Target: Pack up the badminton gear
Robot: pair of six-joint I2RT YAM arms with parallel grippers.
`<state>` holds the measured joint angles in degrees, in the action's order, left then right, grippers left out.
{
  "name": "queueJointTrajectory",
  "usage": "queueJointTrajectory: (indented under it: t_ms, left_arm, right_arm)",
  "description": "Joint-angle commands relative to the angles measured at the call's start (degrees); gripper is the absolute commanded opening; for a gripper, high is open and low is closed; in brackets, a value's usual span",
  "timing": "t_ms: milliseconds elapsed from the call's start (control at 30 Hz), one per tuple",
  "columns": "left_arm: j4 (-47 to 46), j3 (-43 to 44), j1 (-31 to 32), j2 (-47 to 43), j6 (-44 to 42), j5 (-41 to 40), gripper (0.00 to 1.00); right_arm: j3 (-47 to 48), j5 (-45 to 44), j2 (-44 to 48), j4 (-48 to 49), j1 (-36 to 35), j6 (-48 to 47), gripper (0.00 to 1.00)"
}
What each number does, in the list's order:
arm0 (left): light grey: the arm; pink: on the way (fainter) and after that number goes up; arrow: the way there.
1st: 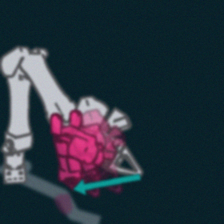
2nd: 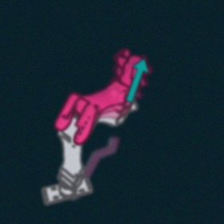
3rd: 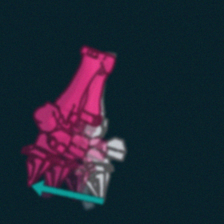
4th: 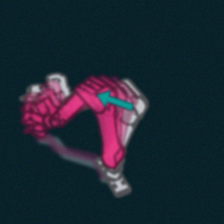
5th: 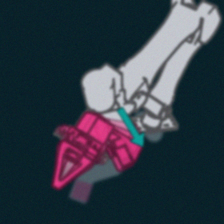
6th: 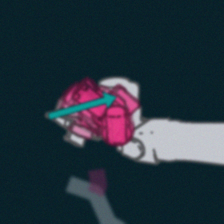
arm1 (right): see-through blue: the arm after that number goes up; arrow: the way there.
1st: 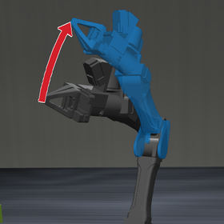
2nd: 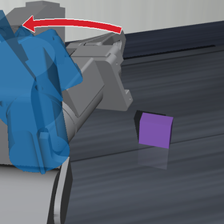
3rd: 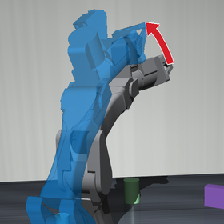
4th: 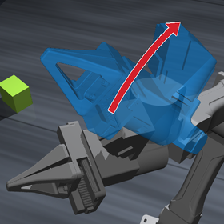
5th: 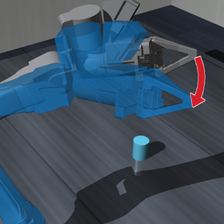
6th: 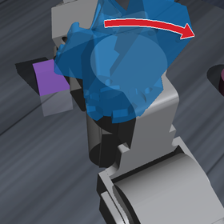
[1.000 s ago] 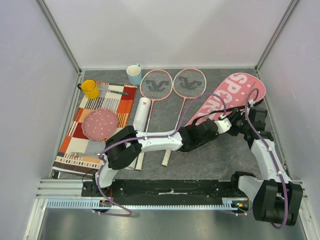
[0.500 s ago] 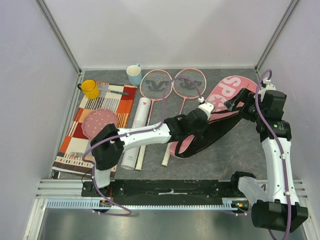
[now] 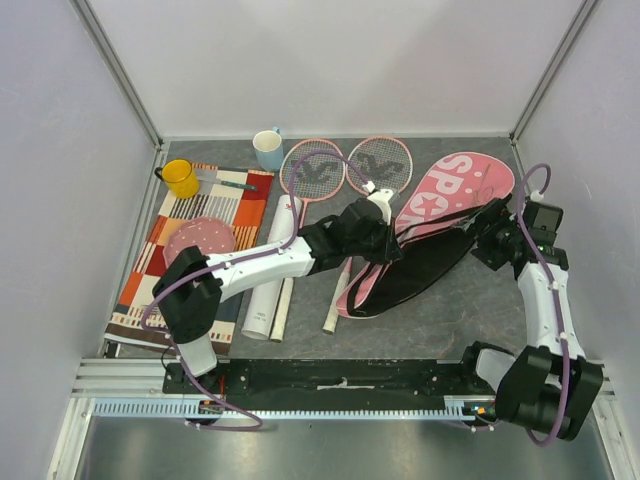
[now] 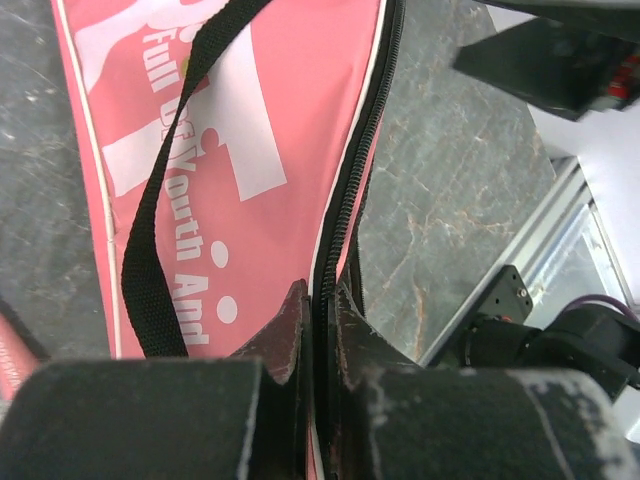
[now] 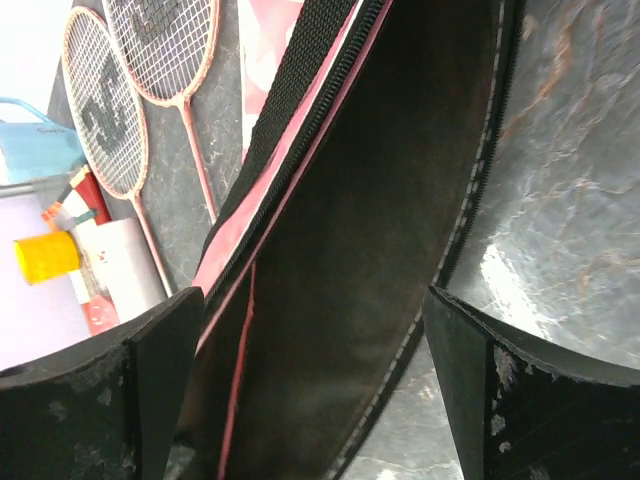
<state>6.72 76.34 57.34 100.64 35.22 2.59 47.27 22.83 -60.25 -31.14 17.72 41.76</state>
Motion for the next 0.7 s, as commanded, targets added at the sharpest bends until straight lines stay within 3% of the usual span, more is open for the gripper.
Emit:
queueJointTrajectory:
  t_ms: [0, 267, 333, 500, 567, 600, 667]
  left_arm:
    - [-4.9, -0.8, 0.3, -1.8, 4.9, 4.3, 0.02]
    - [-6.0, -1.7, 0.3, -2.4, 4.8, 5.8, 0.02]
    - [-6.5, -2.0, 0.3, -2.5, 5.0, 7.0, 0.02]
    - [-8.3, -2.7, 0.4, -2.5, 5.3, 9.1, 0.02]
    - [-8.5, -2.9, 0.3, -2.6, 5.0, 10.0, 0.02]
    - [-8.7, -3.4, 0.4, -2.8, 4.7, 10.7, 0.02]
    - [-10.6, -5.0, 0.4, -3.6, 2.7, 13.8, 0.02]
  right_arm:
    - [-3.9, 4.4, -2.3, 17.6, 0.3, 11.9, 0.97]
    - [-8.6, 7.6, -13.5, 34.2, 0.1, 16.5, 0.78]
    - [-7.7, 6.3, -15.1, 34.1, 0.0, 15.7, 0.7]
    - [-5.1, 2.4, -16.6, 33.2, -3.2, 12.4, 0.63]
    - [-4.5, 1.8, -16.7, 32.9, -4.2, 12.1, 0.5]
    - [-4.1, 1.6, -16.4, 32.8, -5.0, 12.4, 0.37]
    - [-3.2, 1.3, -14.6, 31.8, -6.5, 12.5, 0.26]
